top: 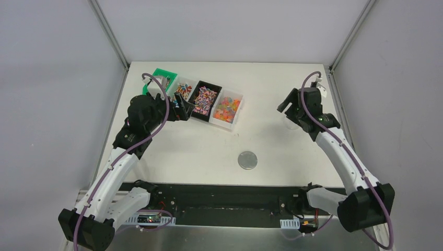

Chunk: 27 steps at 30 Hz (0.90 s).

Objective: Pack the candies
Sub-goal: Pick up the packing bottle from the center of the board.

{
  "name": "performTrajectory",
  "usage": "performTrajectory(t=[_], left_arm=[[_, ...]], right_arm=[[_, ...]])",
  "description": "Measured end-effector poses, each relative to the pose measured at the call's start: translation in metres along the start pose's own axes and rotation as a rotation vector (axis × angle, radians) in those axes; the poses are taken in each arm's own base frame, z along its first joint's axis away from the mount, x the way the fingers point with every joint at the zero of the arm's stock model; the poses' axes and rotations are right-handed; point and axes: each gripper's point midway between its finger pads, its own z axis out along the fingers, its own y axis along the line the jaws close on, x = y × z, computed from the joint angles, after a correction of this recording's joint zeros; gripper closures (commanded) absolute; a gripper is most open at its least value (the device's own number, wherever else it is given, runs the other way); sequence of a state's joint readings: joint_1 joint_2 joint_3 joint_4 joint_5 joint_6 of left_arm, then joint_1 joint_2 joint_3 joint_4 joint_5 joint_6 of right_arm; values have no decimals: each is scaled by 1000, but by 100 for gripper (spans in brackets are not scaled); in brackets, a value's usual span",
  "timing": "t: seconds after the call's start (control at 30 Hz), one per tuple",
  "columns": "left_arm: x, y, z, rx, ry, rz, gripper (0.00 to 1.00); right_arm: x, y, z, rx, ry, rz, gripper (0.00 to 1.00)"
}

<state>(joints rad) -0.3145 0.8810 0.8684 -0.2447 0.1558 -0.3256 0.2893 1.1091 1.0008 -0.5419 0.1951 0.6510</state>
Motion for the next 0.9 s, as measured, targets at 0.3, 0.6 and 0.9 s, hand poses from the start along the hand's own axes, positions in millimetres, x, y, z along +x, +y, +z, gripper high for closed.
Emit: performTrajectory(t=[0.3, 0.6, 0.9], left_arm=[[-1, -1, -2, 1, -5, 0, 3], [-2, -1, -3, 2, -8, 1, 4], [-2, -1, -3, 2, -8, 1, 4]], right_arm=[[0, -79, 45, 340, 18, 200, 51], [-2, -111, 66, 428, 8, 286, 56], [5, -125, 78, 431, 13, 336, 62]])
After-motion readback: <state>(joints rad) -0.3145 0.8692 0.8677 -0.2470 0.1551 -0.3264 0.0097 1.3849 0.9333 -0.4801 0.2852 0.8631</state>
